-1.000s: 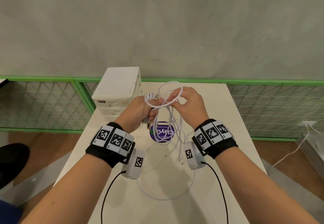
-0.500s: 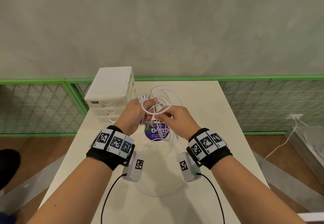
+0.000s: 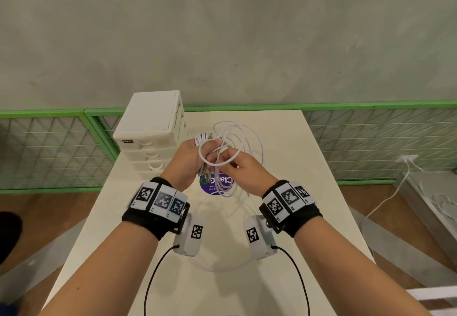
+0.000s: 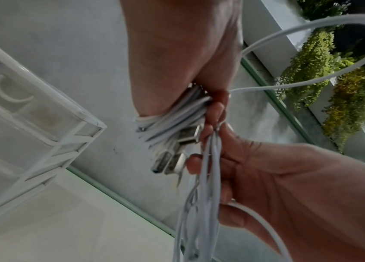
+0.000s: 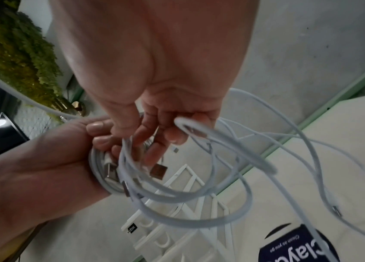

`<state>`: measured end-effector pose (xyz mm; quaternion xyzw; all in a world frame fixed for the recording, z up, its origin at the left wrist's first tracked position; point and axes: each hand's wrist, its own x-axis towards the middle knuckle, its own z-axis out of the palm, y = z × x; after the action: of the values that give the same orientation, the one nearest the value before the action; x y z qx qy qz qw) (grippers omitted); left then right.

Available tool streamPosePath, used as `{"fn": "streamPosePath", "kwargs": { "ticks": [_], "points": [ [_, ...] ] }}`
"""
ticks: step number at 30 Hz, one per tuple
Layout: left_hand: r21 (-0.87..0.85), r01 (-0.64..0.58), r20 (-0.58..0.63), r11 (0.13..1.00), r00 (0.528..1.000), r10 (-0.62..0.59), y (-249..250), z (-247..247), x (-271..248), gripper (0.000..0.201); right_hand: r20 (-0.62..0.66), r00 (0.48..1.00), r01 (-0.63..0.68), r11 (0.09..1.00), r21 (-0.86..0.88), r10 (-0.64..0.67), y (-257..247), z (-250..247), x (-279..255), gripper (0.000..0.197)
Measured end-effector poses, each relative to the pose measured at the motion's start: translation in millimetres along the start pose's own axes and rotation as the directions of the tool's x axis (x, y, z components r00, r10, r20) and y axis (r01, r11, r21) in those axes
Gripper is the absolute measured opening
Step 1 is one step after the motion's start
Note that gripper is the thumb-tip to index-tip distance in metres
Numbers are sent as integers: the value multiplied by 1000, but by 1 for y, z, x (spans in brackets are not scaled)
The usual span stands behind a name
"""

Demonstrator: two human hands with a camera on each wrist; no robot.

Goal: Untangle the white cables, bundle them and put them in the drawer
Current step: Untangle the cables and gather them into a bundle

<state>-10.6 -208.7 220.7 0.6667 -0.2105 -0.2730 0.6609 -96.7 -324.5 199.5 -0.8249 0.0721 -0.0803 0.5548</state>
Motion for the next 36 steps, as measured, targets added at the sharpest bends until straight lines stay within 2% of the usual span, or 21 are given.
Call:
{"fn": "streamPosePath", "kwargs": {
  "ticks": [3, 5, 11, 14, 18, 21, 24, 26, 29, 30, 32, 34, 36],
  "points": [
    [13, 33, -21, 999, 999, -33, 2, 4, -2, 29, 44, 998, -41, 988, 150, 35, -10, -2, -8, 30],
    [42, 29, -28, 999, 999, -27, 1, 4, -2, 31, 54, 997, -58, 981, 187, 49, -8, -4, -9, 31],
    [79, 8, -100, 997, 995, 0, 0, 9, -6, 33, 19, 999, -48, 980, 193, 45, -1, -11, -9, 26],
    [130, 15, -113, 991, 994, -1, -4, 12, -4, 33, -28, 998, -47, 982, 184, 53, 5, -12, -9, 30],
    [180, 61, -155, 982, 987, -33, -8, 7, 3, 33, -185, 982, -26, 999, 37, 32, 15, -11, -5, 29],
    [158, 69, -192, 985, 981, -37, -8, 4, 7, 28, -293, 955, 16, 993, -117, -49, 19, -9, -1, 15],
    [65, 90, -266, 994, 962, -70, -7, 0, 12, 22, -308, 937, 113, 979, -171, -162, 21, -9, 0, 11],
    [-40, 74, -308, 996, 948, -83, -8, -8, 14, 19, -287, 917, 196, 941, -276, -275, 25, -9, -1, 9],
    [-159, 27, -335, 987, 939, -80, -12, -26, 19, 18, -265, 899, 223, 887, -405, -347, 32, -7, -5, 6],
    [-176, 22, -340, 984, 937, -82, -13, -31, 22, 20, -260, 908, 202, 885, -419, -330, 33, -7, -7, 7],
    [-204, 15, -353, 979, 931, -88, -14, -38, 26, 21, -281, 935, 85, 905, -417, -217, 36, -8, -10, 12],
    [-223, 8, -373, 975, 923, -92, -13, -42, 27, 23, -339, 940, -102, 924, -368, -32, 40, -12, -10, 20],
    [-231, 13, -379, 973, 920, -102, -11, -44, 27, 24, -373, 910, -293, 916, -274, 180, 46, -19, -9, 24]
  ]
}}
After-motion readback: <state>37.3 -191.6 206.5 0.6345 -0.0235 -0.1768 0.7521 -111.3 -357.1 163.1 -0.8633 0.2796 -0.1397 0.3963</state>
